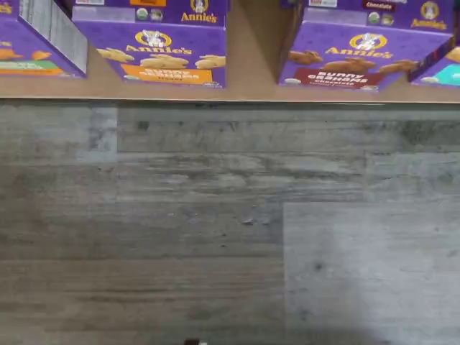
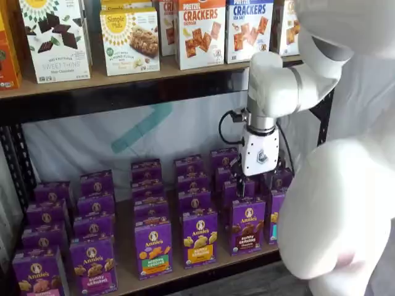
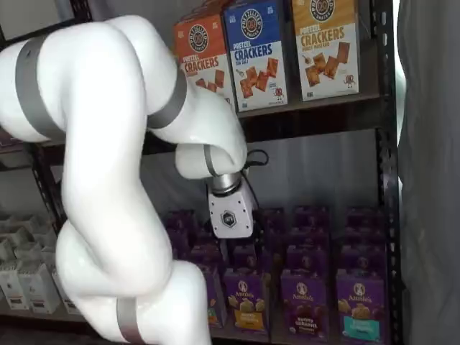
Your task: Pick up the purple box with a brown patch in the center, on the bottom shelf, the fifth box from the left
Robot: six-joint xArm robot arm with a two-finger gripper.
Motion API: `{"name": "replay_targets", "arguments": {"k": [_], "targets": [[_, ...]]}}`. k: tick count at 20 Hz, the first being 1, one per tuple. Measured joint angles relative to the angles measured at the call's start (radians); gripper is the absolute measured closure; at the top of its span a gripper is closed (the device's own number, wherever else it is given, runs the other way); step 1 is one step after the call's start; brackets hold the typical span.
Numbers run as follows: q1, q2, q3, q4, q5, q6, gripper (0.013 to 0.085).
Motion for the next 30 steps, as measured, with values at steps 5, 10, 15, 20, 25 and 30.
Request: {"name": "replay_targets", "arguments": {"k": [5, 10, 15, 20, 25, 30], "targets": [[-0.021, 0.158, -0.025, 0.01, -0.139, -0.027, 0.013], [-0.045, 0.325, -0.083, 0.002, -0.245, -0.044, 0.013], [-0.069, 0.481, -0.167, -0.051, -0.318, -0.019, 0.013], [-0.086, 0.586, -0.25, -0.086, -0.338, -0.003, 0.013], [-0.106, 0.689, -0.348, -0.088, -0.34, -0.021, 0.013], [-0.126, 0.798, -0.461, -0.076, -0.332, -0.053, 0.013]]}}
